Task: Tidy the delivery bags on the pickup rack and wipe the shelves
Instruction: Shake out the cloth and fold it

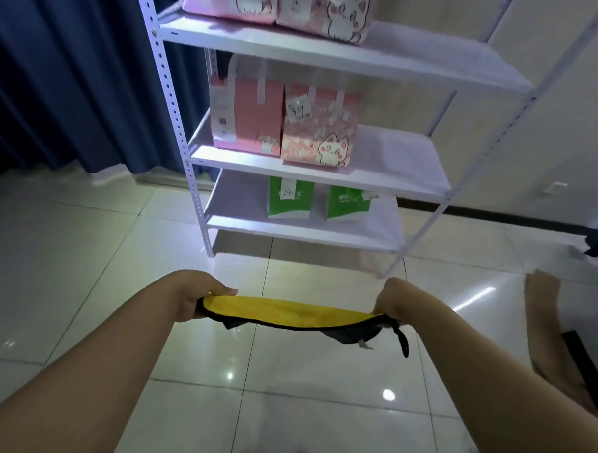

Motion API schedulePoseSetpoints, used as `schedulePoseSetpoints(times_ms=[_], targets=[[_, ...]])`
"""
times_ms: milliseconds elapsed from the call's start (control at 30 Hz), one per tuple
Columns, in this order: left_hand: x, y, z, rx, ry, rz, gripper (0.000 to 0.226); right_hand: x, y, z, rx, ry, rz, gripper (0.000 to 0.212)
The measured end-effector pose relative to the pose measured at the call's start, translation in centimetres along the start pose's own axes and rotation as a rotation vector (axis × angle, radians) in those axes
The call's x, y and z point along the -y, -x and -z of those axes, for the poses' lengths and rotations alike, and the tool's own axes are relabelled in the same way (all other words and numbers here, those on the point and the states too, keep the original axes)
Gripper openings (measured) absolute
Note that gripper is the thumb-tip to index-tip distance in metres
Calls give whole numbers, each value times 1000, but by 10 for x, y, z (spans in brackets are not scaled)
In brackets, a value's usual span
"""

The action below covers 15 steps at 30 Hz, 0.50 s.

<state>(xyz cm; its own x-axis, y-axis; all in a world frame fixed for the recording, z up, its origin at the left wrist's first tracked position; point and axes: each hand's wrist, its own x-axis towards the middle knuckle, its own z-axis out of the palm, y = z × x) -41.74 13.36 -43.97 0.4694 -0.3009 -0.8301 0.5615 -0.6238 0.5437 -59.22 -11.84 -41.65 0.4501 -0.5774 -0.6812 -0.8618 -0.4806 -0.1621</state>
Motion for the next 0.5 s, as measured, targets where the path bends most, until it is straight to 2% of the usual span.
schedulePoseSetpoints(times_ms=[67, 100, 167, 267, 333, 367, 400, 433, 467, 500], targets=[[13, -10, -2, 33, -1, 47, 27, 1, -4, -15, 139, 303, -49, 29], [18, -12, -3, 40, -8, 63, 26, -2, -9, -20, 195, 409, 3, 25], [25, -17, -6, 44, -24, 77, 27, -5, -5, -31, 274, 467, 16, 26], [31, -21, -12, 10, -31, 70, 33, -14, -7, -51, 304, 201, -59, 27], [32, -23, -13, -9, -1, 56, 35, -20, -7, -54, 236, -107, -179, 9], [33, -23, -14, -8, 9, 59, 37, -24, -9, -52, 226, -120, -147, 15], [34, -23, -13, -9, 19, 69, 37, -27, -11, -51, 283, -116, -157, 26], [34, -21, -13, 6, 35, 77, 36, -34, -15, -54, 311, -157, -90, 31], [34, -20, -12, 24, 65, 83, 34, -36, -16, -53, 372, -342, -164, 32], [34, -18, -11, 41, 103, 85, 30, -40, -18, -52, 377, -391, -116, 31]])
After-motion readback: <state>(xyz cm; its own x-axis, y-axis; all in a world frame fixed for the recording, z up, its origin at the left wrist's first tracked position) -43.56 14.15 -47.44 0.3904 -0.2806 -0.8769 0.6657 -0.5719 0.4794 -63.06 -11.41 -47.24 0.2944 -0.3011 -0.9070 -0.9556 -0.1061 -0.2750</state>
